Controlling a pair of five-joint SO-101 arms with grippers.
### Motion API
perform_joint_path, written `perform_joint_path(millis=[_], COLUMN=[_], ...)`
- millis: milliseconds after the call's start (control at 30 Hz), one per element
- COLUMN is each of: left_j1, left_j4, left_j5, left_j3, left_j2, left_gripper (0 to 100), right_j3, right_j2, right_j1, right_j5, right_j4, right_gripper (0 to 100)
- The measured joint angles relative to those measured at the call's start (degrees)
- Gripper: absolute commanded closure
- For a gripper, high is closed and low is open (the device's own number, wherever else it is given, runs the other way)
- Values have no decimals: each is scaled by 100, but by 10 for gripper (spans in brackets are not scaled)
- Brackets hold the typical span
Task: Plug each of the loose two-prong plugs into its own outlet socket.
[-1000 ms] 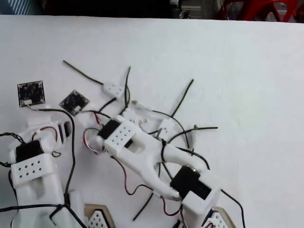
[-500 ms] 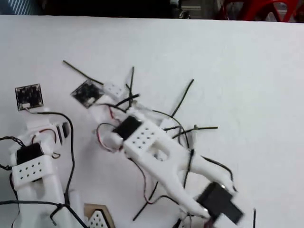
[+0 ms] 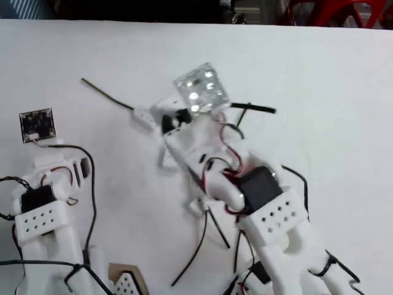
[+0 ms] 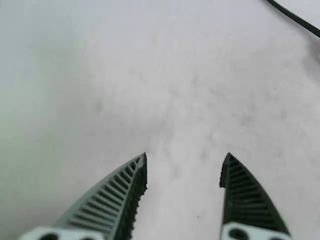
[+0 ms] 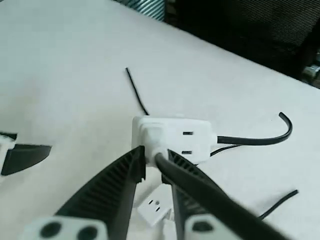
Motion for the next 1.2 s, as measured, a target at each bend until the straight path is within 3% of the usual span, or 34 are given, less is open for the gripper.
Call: perform_joint_path(millis=[233, 433, 633, 767, 1000, 1200], left_j1=[0, 0, 0, 0, 0, 0], left_j4=[0, 0, 0, 0, 0, 0], left_j5=[0, 0, 0, 0, 0, 0], left_j3=[0, 0, 0, 0, 0, 0], left_j2=[0, 0, 0, 0, 0, 0], left_gripper=[758, 758, 758, 758, 758, 758], right_j3=[651, 695, -35, -677, -1521, -1538], right_j2=[985, 2848, 4466, 5002, 4958, 4000], right_j1=[1046, 1345, 1741, 1916, 1908, 1908], right_j5=[0, -519, -668, -985, -1248, -1257], right_j4=[-1732, -3596, -4088, -3684, -1697, -123], right_gripper=[981, 978, 945, 844, 869, 893])
